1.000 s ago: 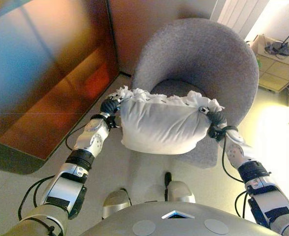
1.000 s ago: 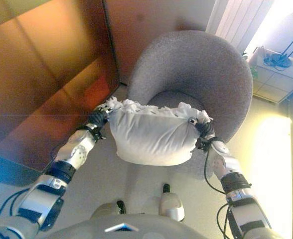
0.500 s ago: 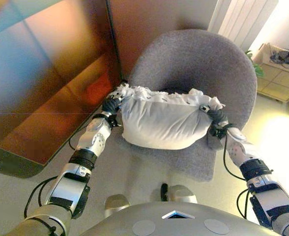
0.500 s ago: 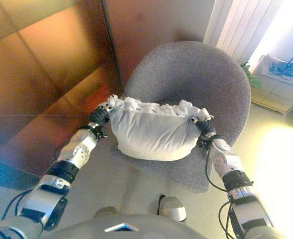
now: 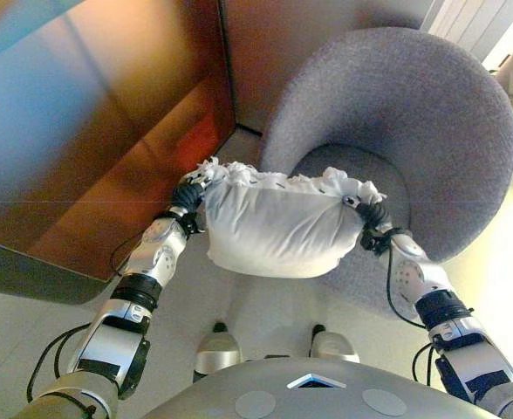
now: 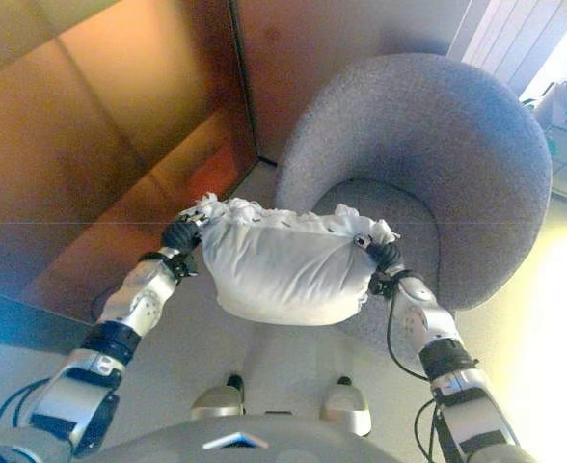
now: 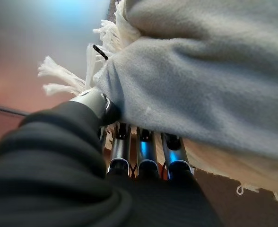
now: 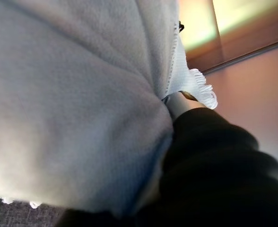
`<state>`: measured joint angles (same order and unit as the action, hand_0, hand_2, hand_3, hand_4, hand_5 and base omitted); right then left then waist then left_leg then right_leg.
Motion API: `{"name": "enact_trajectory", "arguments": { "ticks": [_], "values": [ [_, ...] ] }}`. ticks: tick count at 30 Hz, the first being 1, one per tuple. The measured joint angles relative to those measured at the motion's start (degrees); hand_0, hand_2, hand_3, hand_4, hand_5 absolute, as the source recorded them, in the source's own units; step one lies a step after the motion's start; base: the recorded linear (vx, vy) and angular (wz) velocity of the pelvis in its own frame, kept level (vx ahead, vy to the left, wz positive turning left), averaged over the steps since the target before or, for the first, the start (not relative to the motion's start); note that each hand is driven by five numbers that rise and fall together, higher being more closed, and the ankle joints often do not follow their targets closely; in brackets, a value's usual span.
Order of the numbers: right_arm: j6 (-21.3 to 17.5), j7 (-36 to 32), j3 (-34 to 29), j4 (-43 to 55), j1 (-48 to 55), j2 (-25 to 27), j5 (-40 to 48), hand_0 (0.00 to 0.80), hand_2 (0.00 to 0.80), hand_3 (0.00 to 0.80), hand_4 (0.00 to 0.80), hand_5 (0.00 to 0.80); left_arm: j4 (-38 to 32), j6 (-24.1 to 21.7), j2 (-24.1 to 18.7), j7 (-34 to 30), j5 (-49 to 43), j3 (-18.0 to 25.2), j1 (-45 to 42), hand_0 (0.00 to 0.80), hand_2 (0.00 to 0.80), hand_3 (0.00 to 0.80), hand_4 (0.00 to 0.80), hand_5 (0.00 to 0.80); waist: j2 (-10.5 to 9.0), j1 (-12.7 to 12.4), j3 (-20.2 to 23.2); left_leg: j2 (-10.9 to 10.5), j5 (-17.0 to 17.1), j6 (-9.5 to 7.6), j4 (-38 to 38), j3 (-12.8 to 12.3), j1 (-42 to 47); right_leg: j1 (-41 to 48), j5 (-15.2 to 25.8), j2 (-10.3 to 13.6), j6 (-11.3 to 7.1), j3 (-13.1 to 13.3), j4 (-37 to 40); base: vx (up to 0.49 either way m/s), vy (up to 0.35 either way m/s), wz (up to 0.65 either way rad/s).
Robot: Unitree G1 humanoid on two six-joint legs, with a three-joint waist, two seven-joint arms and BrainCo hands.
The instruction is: Pick up the cushion and take it to the sofa
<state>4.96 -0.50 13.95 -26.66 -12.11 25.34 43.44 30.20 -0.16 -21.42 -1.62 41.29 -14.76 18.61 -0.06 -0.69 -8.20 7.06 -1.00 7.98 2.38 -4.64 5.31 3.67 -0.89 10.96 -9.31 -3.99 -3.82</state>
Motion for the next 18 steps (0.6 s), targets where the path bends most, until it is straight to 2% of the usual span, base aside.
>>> {"name": "enact_trajectory", "arguments": {
  "ticks": [8,11,14,18],
  "values": [
    [-0.9,1.6,-0.4,0.1,-0.3,-1.9,0.0,0.800,0.800,0.800,0.800,0.800,-4.4,2.3,-1.5,1.9,-0.1,0.3,0.1,0.800,0.800,0.800,0.800,0.800,-1.21,-0.6,0.9,0.3,-0.5,-0.41,0.1,-2.8,-0.3,-1.0,2.1,0.4,0.97,-2.7,1.8,0.095,0.026,-0.17],
    [-0.9,1.9,-0.5,0.1,-0.2,-1.9,0.0,0.800,0.800,0.800,0.800,0.800,-4.4,3.1,-1.1,2.6,-0.7,0.3,0.1,0.800,0.800,0.800,0.800,0.800,-1.84,-0.7,1.8,0.4,-0.4,-0.16,0.2,-3.0,-1.0,-1.5,2.7,0.3,0.69,-2.8,2.5,0.042,-0.040,-0.07],
    [-0.8,1.9,-1.2,0.0,-0.2,-1.7,0.0,0.800,0.800,0.800,0.800,0.800,-4.4,4.1,-0.6,3.3,-1.3,0.2,0.1,0.800,0.800,0.800,0.800,0.800,-2.24,-1.8,2.2,0.8,-0.5,0.00,0.7,-3.3,-1.5,-1.9,3.5,0.0,0.76,-2.9,3.3,-0.008,-0.081,-0.08],
    [-0.8,2.4,-1.5,0.0,-0.3,-1.8,0.0,0.800,0.800,0.800,0.800,0.800,-4.4,4.5,0.2,4.0,-1.2,0.2,0.1,0.800,0.800,0.800,0.800,0.800,-2.52,-2.3,2.5,1.9,-1.8,0.20,4.7,-2.6,-5.7,-3.6,4.5,-0.8,1.23,-3.1,4.0,-0.082,-0.090,0.01]
  ]
}}
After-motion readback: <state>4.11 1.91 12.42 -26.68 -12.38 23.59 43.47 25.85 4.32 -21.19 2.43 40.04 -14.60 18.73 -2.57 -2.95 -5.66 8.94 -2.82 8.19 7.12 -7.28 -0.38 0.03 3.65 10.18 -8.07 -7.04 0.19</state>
